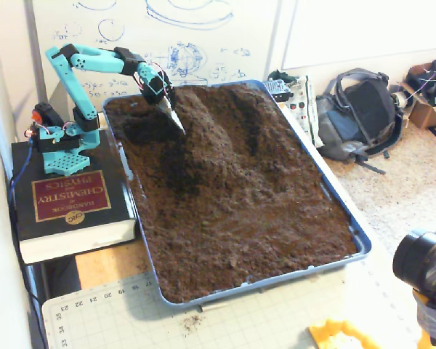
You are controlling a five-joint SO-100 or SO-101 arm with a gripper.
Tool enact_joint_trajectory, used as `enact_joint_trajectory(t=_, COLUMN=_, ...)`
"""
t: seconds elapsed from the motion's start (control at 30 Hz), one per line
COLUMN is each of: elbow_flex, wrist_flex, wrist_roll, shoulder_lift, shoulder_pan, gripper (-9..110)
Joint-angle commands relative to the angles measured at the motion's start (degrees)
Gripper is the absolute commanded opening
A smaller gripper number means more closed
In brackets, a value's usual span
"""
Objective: Build a berm.
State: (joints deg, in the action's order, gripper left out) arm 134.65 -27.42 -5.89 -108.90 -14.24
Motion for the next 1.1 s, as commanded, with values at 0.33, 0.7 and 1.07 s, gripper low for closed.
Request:
enact_joint_trajectory(t=0.33, elbow_flex=14.06, wrist_flex=0.35, wrist_roll=-13.18, shoulder_lift=-29.79, shoulder_pan=0.00, gripper=0)
enact_joint_trajectory(t=0.7, elbow_flex=29.53, wrist_flex=-5.62, wrist_roll=1.49, shoulder_lift=-44.47, shoulder_pan=9.93, gripper=0)
enact_joint_trajectory(t=1.07, elbow_flex=24.17, wrist_flex=-20.30, wrist_roll=22.24, shoulder_lift=-51.77, shoulder_pan=28.74, gripper=0)
